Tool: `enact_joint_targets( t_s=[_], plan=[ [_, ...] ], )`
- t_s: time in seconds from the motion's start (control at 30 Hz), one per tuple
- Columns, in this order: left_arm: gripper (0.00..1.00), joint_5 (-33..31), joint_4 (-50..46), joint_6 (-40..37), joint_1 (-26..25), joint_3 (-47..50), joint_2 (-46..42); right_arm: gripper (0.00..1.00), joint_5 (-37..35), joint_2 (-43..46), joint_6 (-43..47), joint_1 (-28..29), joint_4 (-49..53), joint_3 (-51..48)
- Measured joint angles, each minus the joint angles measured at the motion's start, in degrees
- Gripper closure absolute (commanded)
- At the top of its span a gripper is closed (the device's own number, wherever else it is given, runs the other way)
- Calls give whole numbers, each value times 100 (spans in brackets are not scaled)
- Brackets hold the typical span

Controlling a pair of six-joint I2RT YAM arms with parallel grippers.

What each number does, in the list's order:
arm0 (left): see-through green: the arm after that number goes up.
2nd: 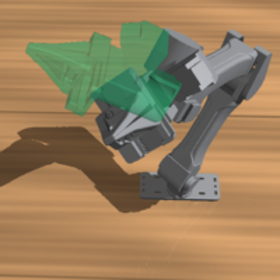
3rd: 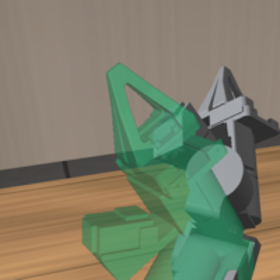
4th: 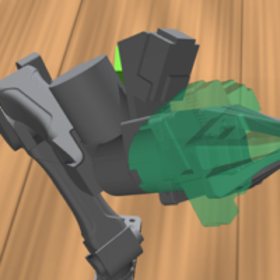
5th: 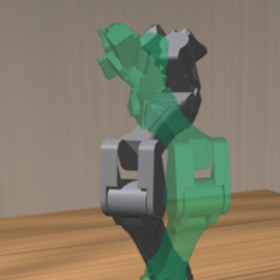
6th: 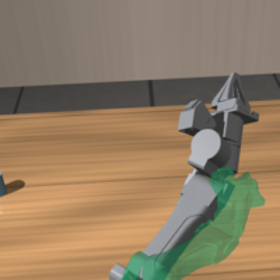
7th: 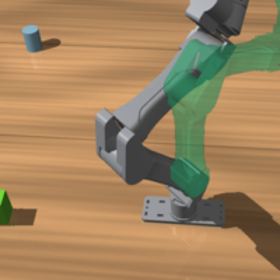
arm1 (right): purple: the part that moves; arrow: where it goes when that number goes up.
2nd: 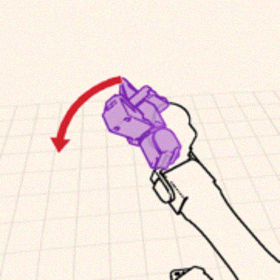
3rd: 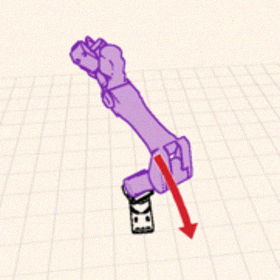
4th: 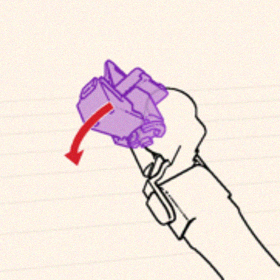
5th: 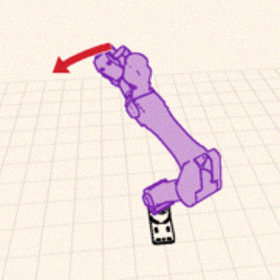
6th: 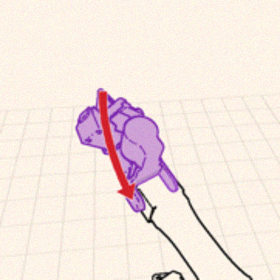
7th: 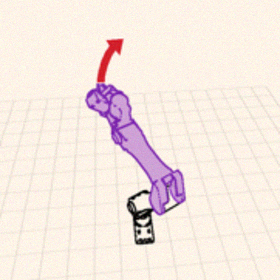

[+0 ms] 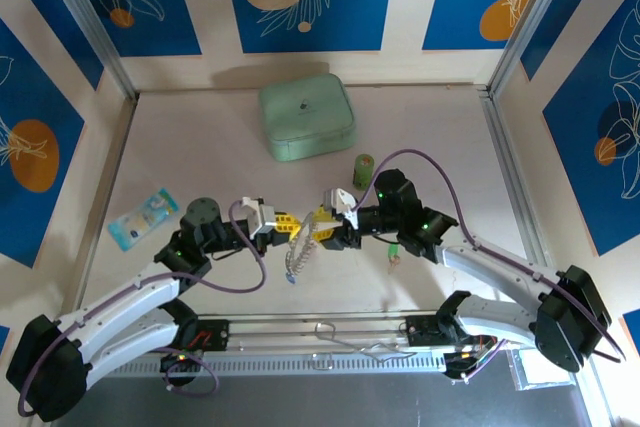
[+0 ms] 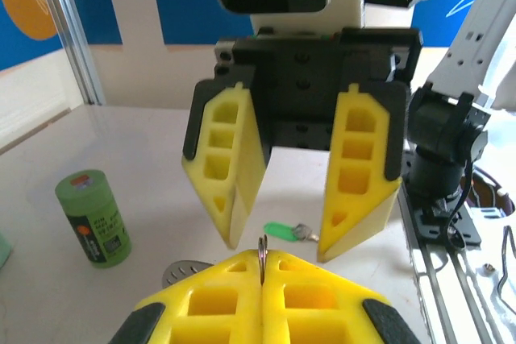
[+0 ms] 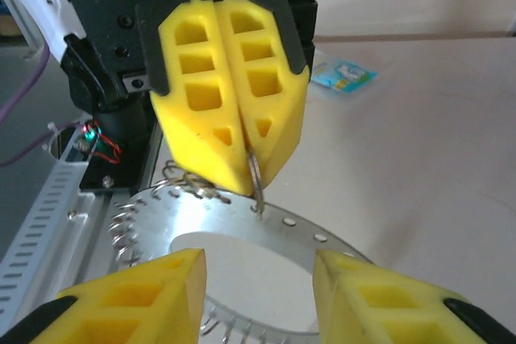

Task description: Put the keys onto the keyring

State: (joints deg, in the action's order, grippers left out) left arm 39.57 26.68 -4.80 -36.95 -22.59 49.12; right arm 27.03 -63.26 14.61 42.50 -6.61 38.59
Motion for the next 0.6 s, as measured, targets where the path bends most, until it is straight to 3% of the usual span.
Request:
enact_joint_targets(
  t_s=[0.43, 0.6],
  plan=[
    [100, 136, 686, 345, -11, 50, 98, 83, 422, -264, -463, 42, -767, 0],
    [100, 133, 719, 343, -13, 55, 98, 83, 463, -264, -461, 50, -798, 0]
  ],
)
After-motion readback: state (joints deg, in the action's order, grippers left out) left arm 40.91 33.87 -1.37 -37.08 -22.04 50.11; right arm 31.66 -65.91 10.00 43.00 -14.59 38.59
